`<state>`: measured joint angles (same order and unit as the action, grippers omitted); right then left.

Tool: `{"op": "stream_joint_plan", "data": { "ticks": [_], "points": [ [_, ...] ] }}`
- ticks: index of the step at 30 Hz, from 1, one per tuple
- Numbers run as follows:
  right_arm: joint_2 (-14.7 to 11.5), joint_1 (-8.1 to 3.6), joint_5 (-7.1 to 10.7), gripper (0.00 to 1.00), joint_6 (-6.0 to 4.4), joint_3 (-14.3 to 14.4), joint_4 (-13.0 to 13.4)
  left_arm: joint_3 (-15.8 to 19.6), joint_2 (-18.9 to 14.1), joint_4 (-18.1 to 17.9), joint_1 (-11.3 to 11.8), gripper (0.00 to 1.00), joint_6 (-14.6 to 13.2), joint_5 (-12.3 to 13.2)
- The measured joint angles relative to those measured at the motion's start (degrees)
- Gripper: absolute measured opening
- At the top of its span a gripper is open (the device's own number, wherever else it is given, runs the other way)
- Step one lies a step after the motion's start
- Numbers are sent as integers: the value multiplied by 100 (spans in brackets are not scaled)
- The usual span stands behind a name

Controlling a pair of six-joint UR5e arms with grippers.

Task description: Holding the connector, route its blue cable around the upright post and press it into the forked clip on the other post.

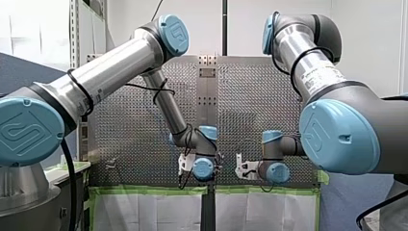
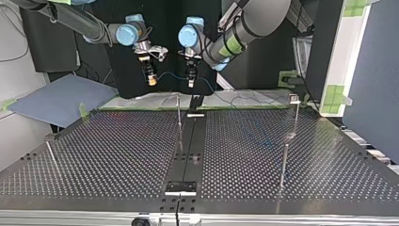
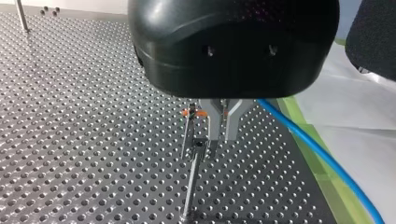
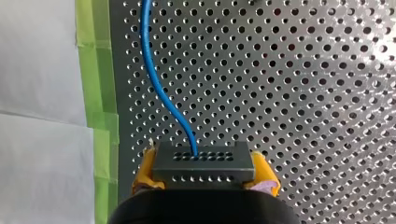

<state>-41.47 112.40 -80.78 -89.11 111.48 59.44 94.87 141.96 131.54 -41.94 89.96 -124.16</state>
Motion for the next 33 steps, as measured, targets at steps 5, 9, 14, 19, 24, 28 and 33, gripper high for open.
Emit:
{"op": "stream_joint_plan", "data": {
  "ticks": [5,9,14,19,24,28,33],
  "points": [
    [1,-62,7,2,-3,-67,3,-71,9,40,16,2,31,12],
    [2,-113,13,2,-24,-126,33,-95,34,44,24,2,108,26],
    [2,-153,31,2,-51,-203,42,-175,135,81,40,2,236,40],
    [13,-203,41,2,-72,-247,51,-225,164,97,49,2,288,56],
    [86,-273,49,2,-88,-301,61,-272,166,133,74,2,339,98],
    [156,-306,51,2,-98,-369,43,-304,167,172,114,2,424,162],
    [182,-341,51,2,-107,-507,-109,-332,168,209,170,2,535,291]
  ]
}}
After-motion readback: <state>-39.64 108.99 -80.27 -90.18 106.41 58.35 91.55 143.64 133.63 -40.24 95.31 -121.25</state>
